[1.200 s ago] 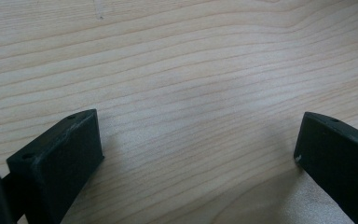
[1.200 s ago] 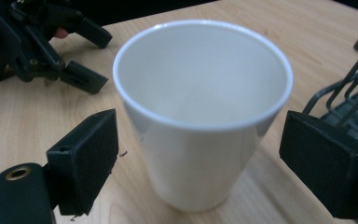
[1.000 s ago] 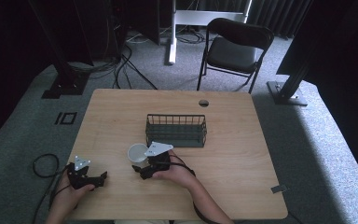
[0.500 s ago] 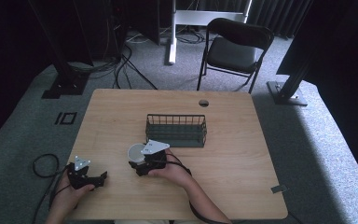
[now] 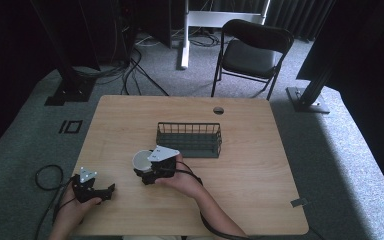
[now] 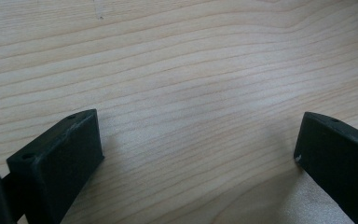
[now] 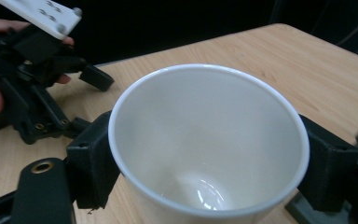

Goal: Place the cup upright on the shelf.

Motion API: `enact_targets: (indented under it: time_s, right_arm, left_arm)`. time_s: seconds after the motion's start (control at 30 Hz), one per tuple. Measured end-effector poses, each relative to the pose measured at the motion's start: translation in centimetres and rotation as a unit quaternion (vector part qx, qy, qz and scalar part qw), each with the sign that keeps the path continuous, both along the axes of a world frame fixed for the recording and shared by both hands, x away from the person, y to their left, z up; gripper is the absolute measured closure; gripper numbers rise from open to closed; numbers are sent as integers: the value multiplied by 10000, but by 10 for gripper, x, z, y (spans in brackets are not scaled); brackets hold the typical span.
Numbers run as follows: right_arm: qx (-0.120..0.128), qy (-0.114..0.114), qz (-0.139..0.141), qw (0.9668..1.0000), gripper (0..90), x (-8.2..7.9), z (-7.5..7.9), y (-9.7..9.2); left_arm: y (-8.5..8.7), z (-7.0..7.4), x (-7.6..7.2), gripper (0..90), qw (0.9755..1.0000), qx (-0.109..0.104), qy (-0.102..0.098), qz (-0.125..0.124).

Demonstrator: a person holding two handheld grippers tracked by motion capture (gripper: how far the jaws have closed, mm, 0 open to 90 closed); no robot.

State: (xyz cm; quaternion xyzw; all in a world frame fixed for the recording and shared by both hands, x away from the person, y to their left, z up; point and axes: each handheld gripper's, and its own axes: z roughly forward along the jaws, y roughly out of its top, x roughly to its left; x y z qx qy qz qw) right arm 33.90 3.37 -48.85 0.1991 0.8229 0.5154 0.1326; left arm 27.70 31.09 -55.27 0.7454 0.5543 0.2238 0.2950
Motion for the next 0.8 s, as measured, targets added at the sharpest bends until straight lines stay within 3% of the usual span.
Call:
enact_targets:
  time_s: [0.37, 0.63, 0.8]
  right_arm:
    - [87, -270, 65, 9996, 197, 2, 37, 9]
    - [240, -483, -51, 9985, 197, 7, 62, 12]
    - [361, -596, -260, 9972, 197, 12, 77, 7]
  left_arm:
    - [0, 0, 0, 12, 10000, -11, 0, 6]
    - [0, 0, 0, 12, 10000, -4, 11, -2]
    - [0, 0, 0, 12, 10000, -11, 7, 5]
